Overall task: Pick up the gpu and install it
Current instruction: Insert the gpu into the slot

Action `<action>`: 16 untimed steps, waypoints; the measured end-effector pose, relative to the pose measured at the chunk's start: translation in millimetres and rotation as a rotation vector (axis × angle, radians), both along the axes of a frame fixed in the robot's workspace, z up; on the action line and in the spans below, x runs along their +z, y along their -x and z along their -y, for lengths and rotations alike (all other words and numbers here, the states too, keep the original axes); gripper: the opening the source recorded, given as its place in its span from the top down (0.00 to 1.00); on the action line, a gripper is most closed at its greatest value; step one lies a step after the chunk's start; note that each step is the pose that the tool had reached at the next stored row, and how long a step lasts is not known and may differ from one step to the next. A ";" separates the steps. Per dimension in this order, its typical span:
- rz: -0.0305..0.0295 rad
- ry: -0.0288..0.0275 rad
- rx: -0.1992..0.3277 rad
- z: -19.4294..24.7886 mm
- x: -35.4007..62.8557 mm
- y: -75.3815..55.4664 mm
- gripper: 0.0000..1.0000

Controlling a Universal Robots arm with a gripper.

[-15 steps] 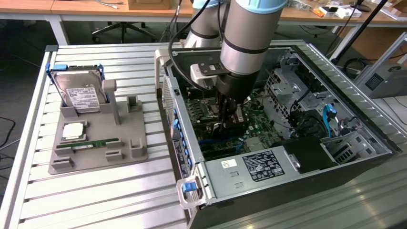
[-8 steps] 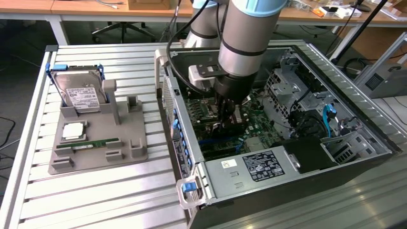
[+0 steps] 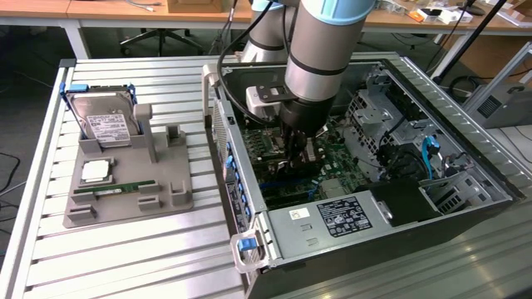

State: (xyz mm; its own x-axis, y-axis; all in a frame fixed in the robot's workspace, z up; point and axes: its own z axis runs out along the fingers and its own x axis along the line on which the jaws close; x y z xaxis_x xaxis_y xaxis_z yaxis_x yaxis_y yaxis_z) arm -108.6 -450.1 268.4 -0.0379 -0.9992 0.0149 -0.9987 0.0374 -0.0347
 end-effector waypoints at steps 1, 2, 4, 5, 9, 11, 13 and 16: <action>0.0000 0.0000 0.000 0.0 -0.1 0.0 0.73; 0.0000 0.0000 0.000 0.0 -0.1 0.0 0.73; 0.0002 -0.0002 0.000 0.0 -0.2 0.0 0.73; 0.0002 -0.0002 0.000 0.0 -0.3 0.0 0.73; 0.0002 -0.0002 0.000 0.8 -0.3 0.2 0.73; 0.0002 0.0001 0.000 1.1 -0.3 0.4 0.73; 0.0002 0.0002 0.000 1.1 -0.2 0.4 0.73; 0.0002 0.0002 0.000 1.1 -0.2 0.4 0.73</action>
State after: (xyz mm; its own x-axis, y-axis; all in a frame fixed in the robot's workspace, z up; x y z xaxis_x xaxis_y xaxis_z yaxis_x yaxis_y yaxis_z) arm -109.0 -451.3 268.1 -0.0379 -0.9992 0.0150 -0.9987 0.0374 -0.0349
